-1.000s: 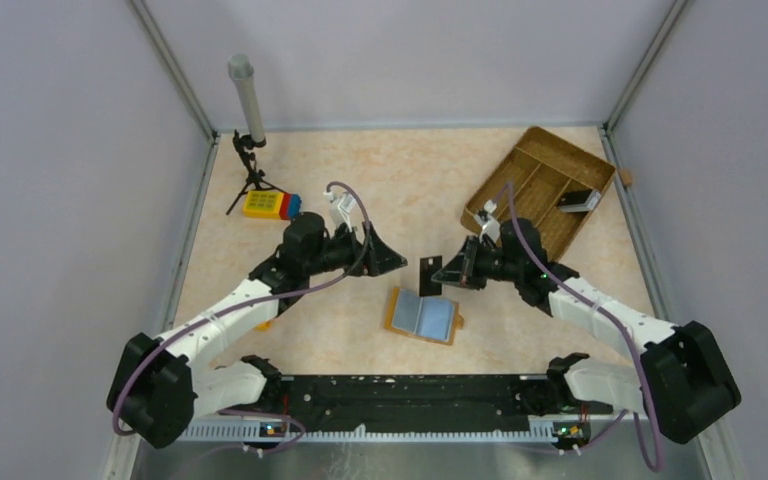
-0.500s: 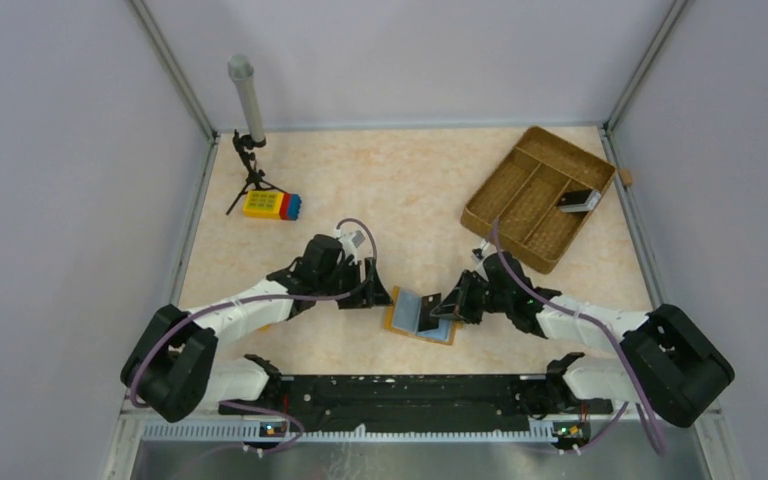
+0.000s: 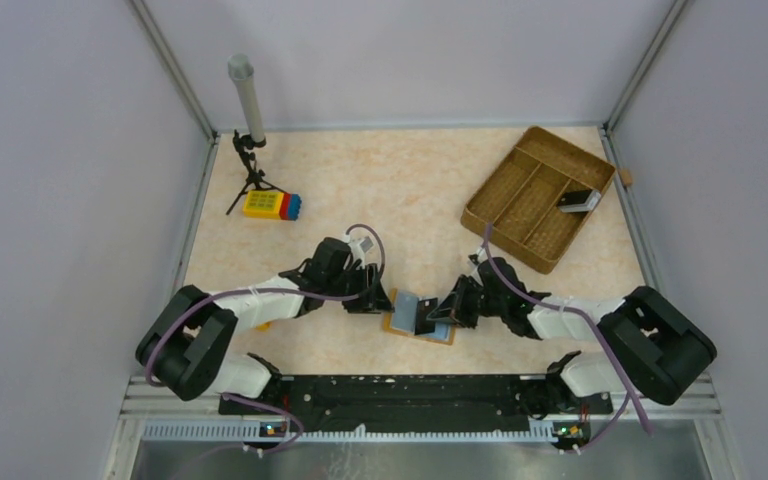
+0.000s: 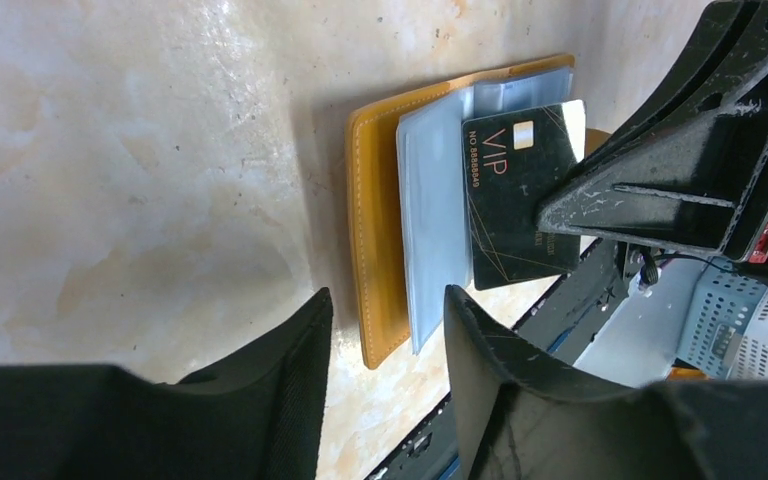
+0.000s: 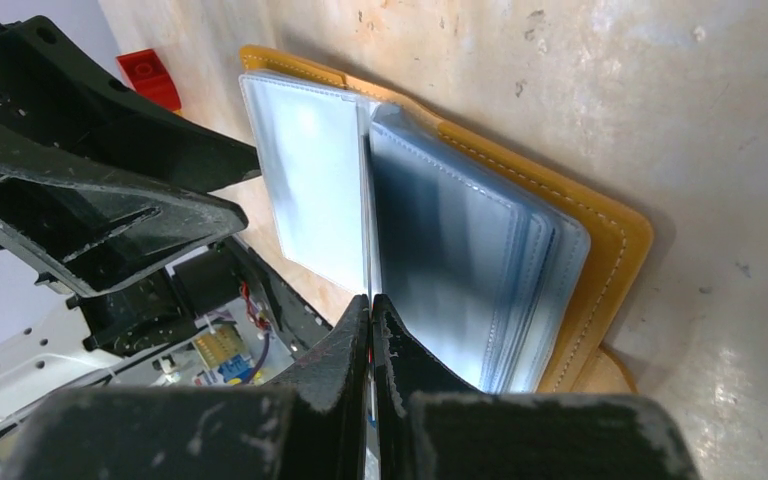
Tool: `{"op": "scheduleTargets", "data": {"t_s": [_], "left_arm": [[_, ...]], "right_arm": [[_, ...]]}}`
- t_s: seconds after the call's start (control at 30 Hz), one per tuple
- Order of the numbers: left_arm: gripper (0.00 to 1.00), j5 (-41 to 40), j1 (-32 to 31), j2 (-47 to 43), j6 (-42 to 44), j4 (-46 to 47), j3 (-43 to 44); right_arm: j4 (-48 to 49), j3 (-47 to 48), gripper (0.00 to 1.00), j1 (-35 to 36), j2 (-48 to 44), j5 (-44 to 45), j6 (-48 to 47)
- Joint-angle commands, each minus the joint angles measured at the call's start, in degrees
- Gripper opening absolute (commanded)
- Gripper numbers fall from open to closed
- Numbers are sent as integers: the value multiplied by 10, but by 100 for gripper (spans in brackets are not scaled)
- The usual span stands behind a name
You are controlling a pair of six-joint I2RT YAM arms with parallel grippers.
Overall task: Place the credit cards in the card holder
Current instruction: Insert the credit card into the card holder.
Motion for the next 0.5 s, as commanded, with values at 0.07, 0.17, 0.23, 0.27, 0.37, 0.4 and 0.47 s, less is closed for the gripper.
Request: {"op": "scheduleTargets", "data": {"t_s": [0.07,0.17,0.23,0.27,0.37,0.4,0.47], "left_arm": [[38,6,-3,22,8,37,-8],[33,5,-3,34,10,38,-9],[28,4,-3,39,11,40,-10],[25,2,-3,43,12,40,-10],[20,-3,-3,51,15,40,-10],[19,-4,-3,54,16,40,-10],[17,-3,-3,60,18,40,-10]], "right_arm": [[77,-8,0,9,33,-5,3],[71,-6,0,11,42,0,-5],[62,-5,0,14,45,6,-13],[61,-5,0,13,48,8,-15],[63,-5,0,14,60,11,-22],[64,-4,0,14,64,12,-24],[66,-4,0,14,70,15,-25]]}}
